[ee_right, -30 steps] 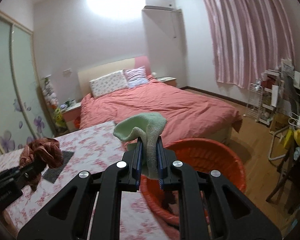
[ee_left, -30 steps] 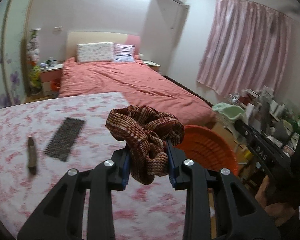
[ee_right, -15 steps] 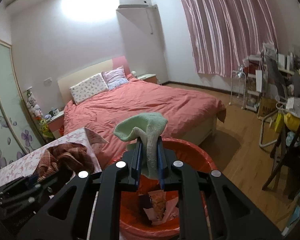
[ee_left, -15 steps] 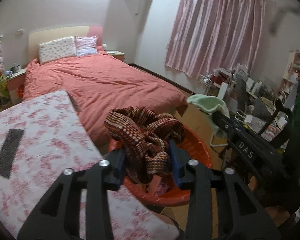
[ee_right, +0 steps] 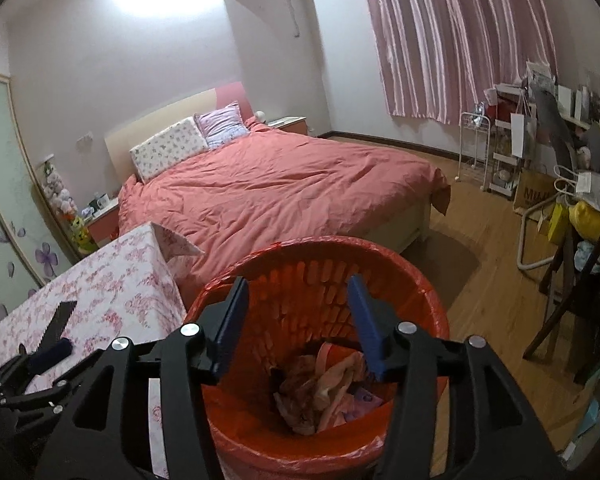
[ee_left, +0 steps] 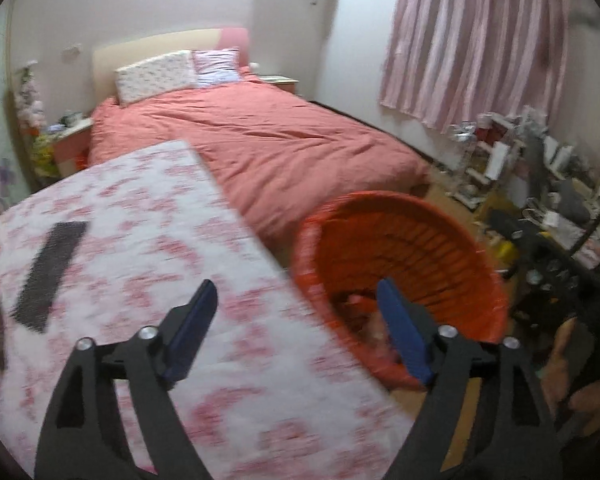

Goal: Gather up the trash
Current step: 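Grasp the brown hair clip with the left tool while the right tool returns to the bed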

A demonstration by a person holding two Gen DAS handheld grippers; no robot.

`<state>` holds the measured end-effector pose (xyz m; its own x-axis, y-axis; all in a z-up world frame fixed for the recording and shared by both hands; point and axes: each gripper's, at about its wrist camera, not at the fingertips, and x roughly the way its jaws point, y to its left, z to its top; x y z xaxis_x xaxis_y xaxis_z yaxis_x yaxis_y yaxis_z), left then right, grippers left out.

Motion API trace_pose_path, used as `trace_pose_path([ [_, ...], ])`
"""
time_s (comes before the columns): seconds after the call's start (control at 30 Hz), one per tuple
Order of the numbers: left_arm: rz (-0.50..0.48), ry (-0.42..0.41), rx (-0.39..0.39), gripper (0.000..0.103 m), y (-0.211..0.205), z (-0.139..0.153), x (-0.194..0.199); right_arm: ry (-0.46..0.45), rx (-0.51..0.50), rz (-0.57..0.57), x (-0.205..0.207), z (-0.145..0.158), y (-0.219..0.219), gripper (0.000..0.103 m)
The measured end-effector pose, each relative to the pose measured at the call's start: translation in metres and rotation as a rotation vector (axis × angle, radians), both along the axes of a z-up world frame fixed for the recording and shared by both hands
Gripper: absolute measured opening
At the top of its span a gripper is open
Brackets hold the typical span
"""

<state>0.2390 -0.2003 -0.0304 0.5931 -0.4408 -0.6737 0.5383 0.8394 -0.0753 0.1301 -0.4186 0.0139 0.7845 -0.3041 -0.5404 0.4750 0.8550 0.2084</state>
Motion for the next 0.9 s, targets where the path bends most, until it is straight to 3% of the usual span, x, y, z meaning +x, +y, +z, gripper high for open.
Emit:
trace_pose_path([
  [0.07,0.055,-0.006,0.027,0.087,0.024,-0.004,0.005,-0.001,-0.016,0.013,0.001,0.0,0.001,0.064],
  [0.23,0.193,0.002,0.075,0.089,0.084,-0.012,0.017,0.025,-0.052,0.065,0.008,0.0,0.026,0.067],
  [0.27,0.227,0.008,0.083,0.089,0.1,-0.014,0.021,0.031,-0.058,0.077,0.01,-0.001,0.032,0.076],
  [0.3,0.264,0.013,0.09,0.089,0.116,-0.015,0.025,0.031,-0.068,0.087,0.01,-0.001,0.038,0.077],
  [0.6,0.583,0.026,0.124,0.087,0.249,-0.02,0.054,0.076,-0.116,0.203,0.023,-0.008,0.08,0.077],
  [0.73,0.609,0.085,0.114,0.077,0.274,-0.03,0.066,0.096,-0.116,0.242,0.028,-0.011,0.098,0.077],
  [0.9,0.601,0.116,0.136,0.063,0.273,-0.042,0.081,0.122,-0.124,0.281,0.034,-0.015,0.115,0.077],
])
